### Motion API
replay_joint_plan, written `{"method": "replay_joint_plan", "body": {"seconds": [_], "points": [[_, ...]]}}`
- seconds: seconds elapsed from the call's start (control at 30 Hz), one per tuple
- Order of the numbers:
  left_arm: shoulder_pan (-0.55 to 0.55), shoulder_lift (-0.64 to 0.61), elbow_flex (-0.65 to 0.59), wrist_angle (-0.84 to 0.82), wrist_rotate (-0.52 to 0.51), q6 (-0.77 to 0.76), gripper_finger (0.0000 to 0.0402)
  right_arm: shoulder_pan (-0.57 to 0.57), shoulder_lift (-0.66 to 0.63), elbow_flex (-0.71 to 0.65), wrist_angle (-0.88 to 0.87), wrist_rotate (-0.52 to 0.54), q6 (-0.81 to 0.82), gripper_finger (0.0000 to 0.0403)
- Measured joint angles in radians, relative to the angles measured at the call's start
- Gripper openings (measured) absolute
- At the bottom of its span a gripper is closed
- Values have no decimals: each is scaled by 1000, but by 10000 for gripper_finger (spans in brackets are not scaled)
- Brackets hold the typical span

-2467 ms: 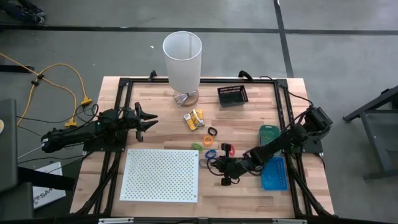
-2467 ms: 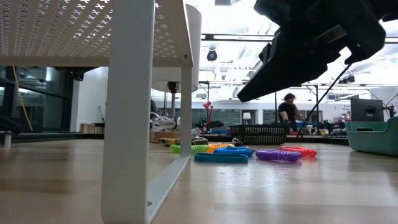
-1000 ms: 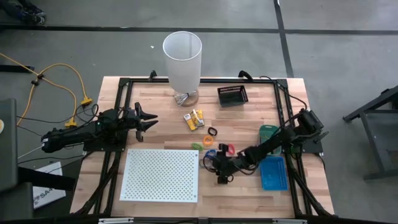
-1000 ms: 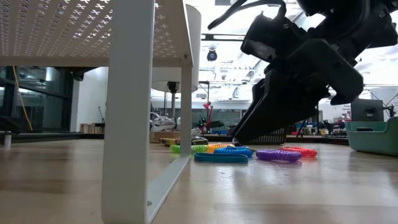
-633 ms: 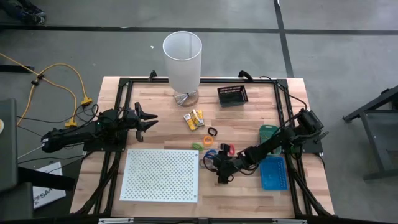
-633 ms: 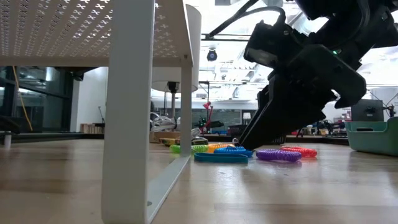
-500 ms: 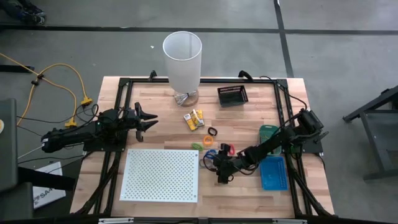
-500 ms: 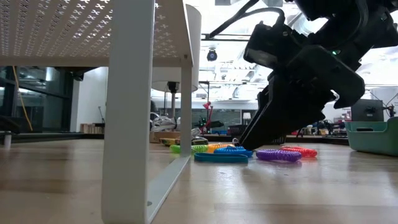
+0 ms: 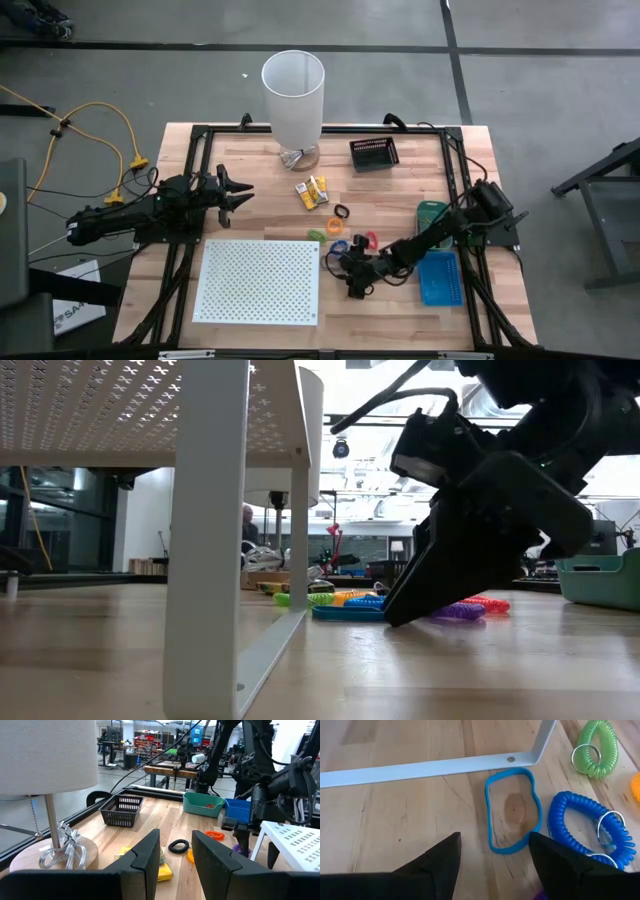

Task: Pick & Place Office Desk Supplies
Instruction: Put the blue rubber bands into the green bin

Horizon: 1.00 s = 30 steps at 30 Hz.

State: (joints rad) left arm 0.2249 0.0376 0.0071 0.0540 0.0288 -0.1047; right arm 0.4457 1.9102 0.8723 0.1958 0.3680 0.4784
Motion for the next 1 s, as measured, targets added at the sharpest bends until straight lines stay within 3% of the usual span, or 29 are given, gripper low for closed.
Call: {"method": "replay_joint_plan", "body": {"seconds": [0.47,1.0], "points": [[0,0,0,0,0,0,108,-11,2,-1,-7,71,13,217],[0,0,0,0,0,0,108,-14,2,-1,-10,44,27,75]]}}
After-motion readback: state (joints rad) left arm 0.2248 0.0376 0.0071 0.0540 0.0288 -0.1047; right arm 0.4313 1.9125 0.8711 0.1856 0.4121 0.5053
